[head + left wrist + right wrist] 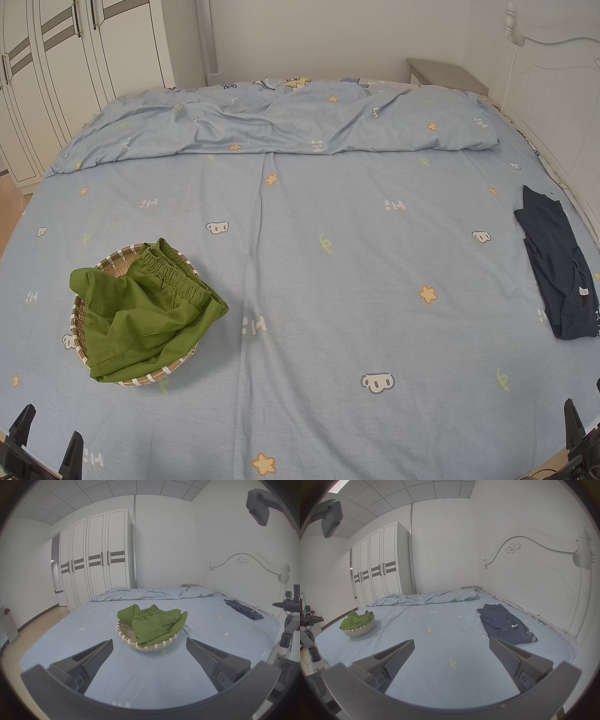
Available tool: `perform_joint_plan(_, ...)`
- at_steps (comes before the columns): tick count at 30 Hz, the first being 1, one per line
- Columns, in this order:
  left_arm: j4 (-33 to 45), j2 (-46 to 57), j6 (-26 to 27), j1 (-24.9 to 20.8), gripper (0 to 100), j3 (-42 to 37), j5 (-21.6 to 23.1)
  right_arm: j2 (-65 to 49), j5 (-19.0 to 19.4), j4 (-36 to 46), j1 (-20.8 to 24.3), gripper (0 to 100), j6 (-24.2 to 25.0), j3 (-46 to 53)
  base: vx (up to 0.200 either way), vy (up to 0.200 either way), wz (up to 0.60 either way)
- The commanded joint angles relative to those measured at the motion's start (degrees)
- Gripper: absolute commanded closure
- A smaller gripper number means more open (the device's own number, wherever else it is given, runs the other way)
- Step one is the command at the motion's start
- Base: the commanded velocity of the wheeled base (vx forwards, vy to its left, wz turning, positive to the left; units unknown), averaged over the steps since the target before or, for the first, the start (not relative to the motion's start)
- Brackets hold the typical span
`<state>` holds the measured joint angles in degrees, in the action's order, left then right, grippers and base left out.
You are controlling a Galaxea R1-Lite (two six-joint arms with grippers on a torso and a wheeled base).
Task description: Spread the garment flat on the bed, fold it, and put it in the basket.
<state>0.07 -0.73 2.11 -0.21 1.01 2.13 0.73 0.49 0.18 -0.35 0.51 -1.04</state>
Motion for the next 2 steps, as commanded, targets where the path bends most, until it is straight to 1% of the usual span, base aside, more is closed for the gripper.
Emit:
perform_joint_plan(1,0.0,0.7,0.0,0.0,0,-0.9,0.0,-0.4,0.0,-0.1,0.0,0,-0.1,0.9,0.000,0.000,0.00)
perform_joint_plan(2,-0.1,0.7,0.0,0.0,0,-0.9,0.0,-0.4,0.0,-0.1,0.0,0,-0.2,0.9,0.000,0.000,0.00)
